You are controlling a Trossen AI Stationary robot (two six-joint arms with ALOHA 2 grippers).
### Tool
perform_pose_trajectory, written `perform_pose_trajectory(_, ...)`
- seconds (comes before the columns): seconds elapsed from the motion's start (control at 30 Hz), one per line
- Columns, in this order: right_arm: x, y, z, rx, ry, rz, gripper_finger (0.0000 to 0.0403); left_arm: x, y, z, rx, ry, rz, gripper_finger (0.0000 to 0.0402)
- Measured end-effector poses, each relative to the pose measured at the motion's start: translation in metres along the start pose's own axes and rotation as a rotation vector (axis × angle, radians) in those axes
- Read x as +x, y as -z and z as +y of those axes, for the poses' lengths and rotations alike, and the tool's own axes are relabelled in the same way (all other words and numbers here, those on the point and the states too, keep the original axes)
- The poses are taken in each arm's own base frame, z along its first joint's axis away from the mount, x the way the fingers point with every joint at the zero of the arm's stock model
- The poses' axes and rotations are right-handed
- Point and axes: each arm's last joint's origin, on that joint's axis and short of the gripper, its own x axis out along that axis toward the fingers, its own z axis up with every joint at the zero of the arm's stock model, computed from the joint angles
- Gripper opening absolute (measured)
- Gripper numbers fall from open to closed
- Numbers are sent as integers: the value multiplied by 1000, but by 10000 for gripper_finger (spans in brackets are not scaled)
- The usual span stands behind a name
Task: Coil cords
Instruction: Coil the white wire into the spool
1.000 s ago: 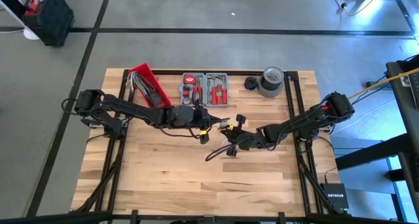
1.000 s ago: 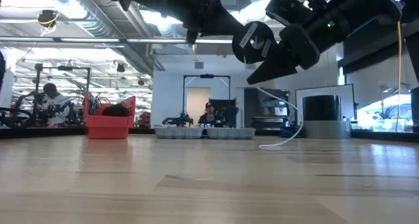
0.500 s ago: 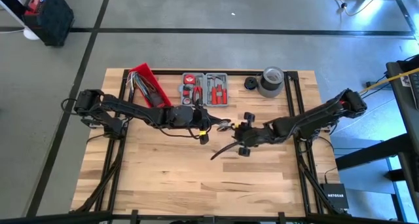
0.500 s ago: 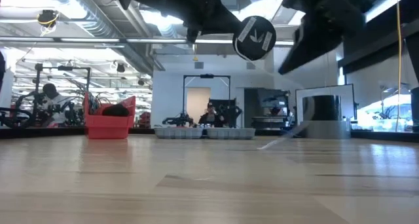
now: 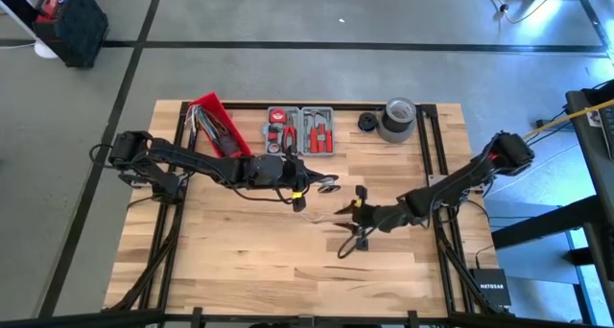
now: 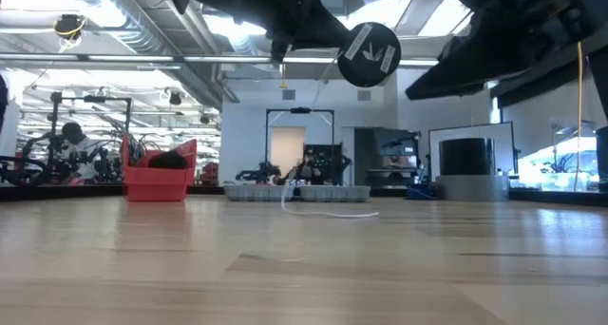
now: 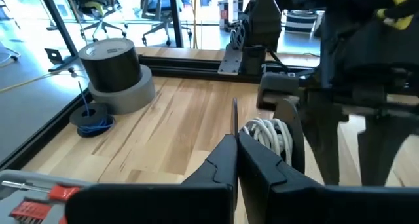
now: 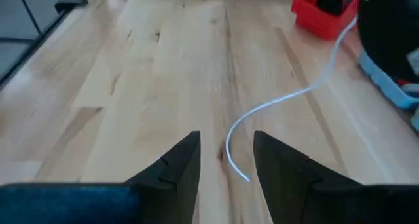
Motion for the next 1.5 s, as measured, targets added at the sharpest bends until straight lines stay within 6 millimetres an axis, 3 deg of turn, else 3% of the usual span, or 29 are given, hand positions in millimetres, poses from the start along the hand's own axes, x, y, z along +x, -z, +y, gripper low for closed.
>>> perform_pose_trajectory(0.17,21,12,-1,-29,34,-7,144,0,-1,0,-2,0,-7,0)
perform_pose_trajectory(0.37,54,19,-17,10,189,-36,144,0,-1,0,-1,0,-7,0)
perform_pose_trajectory(0.53,71,29,-30,105,213,-212,144,0,0,0,0,0,-6,0)
perform_pose_trajectory(0.67,84,37,-33,130,133,-335,144,0,-1,0,4,1,-13,0)
perform_pose_trajectory(0.97,128,27,-26,92,203,-400,144,0,-3,0,-1,1,-33,0)
perform_pose_trajectory(1.13,134,29,-29,55,362,-317,144,0,-3,0,1,1,-29,0)
perform_pose_trajectory(1.5,134,35,-22,46,347,-266,144,0,-2,-1,2,5,-28,0)
